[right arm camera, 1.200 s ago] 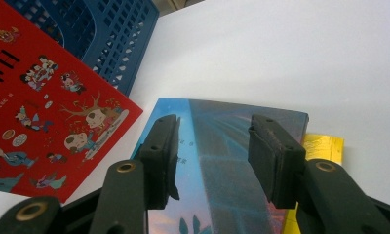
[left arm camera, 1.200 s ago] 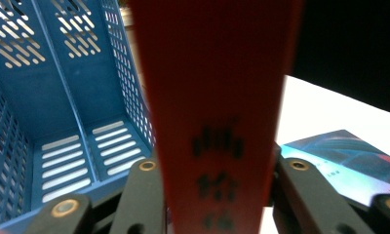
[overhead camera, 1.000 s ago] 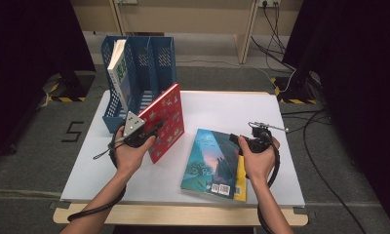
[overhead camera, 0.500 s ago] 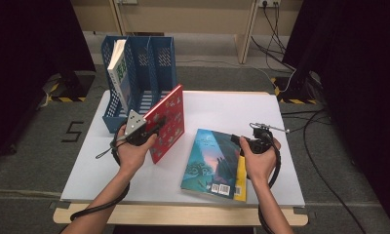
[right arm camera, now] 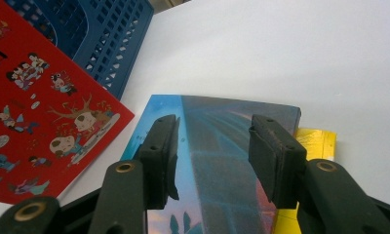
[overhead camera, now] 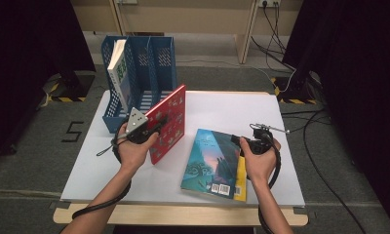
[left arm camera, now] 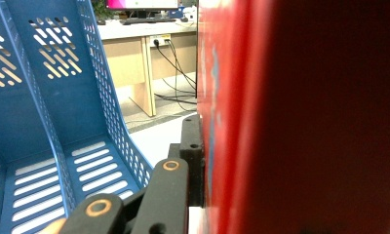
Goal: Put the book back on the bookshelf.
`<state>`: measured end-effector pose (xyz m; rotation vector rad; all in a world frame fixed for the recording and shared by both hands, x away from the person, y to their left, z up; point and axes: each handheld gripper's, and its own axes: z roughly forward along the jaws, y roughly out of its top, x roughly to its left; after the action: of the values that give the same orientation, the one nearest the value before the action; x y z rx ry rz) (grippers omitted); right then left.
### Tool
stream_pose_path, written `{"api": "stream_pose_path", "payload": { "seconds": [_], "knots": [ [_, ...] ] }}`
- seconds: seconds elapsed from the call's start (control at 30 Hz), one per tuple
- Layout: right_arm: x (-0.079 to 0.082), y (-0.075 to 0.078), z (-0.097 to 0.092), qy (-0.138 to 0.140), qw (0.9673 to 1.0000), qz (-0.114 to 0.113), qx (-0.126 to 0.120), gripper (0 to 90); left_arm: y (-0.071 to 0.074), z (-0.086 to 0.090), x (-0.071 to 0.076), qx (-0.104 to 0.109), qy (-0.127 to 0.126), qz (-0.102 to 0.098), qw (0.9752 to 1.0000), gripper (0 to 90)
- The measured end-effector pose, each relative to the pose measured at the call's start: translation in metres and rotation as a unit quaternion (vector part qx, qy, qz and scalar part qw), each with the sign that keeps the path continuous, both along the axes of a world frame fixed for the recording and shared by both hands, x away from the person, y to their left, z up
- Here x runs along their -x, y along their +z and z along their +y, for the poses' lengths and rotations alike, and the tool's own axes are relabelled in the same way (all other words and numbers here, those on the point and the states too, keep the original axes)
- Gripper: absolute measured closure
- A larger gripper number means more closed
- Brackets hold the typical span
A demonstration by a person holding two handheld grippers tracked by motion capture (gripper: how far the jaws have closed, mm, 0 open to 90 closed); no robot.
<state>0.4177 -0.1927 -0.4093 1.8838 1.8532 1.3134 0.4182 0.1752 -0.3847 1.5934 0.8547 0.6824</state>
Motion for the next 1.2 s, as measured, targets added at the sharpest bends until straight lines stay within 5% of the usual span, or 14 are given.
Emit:
{"api": "stream_pose_path", "payload": {
  "seconds": [1.2],
  "knots": [
    [0.002, -0.001, -0.001, -0.006, 0.9999, -0.003, 0.014, 54.0, 0.054, 0.004, -0.001, 0.024, 0.006, -0.031, 0.9992, 79.3]
  ]
}}
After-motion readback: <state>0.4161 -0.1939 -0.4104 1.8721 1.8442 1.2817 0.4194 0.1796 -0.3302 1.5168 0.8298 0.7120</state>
